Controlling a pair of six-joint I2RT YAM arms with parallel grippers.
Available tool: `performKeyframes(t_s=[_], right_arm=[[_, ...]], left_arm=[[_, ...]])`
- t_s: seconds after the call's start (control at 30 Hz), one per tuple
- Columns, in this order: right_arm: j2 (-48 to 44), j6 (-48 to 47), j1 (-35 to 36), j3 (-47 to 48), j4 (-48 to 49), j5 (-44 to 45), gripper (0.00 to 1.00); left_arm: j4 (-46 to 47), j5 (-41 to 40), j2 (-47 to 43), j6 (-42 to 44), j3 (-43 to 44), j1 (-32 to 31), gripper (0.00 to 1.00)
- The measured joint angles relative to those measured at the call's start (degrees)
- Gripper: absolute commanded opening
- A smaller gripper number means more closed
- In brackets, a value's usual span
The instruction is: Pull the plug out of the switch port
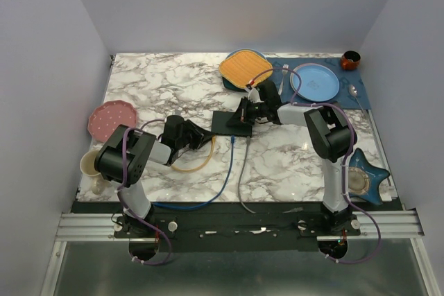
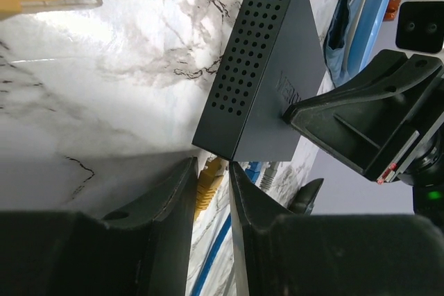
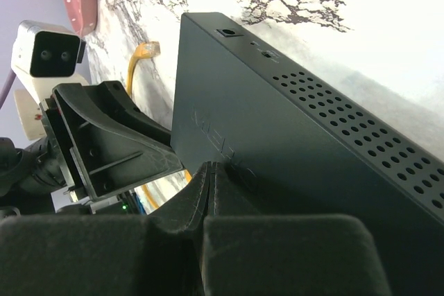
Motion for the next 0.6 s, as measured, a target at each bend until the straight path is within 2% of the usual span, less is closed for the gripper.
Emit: performKeyframes(t_s=[0.17,0.3,0.4,0.6], right_arm=[[0.0,0.0,0.0,0.0,0.0,0.0,0.05],[0.0,0.1,0.0,0.0,0.0,0.0,0.04],[0.0,0.1,0.0,0.0,0.1,-0.1,0.05],[0.0,0.2,0.0,0.0,0.1,-0.1,0.04]], left_arm=[[0.4,0.2,0.4,-0.3,0.0,0.0,0.34],[0.5,0.3,0.6,-0.8,0.1,0.1,0.4],[0.0,0.3,0.6,-1.2,0.3,0.1,0.4],[-2.2,0.3,0.6,-1.4,1.6,0.1,0.36]])
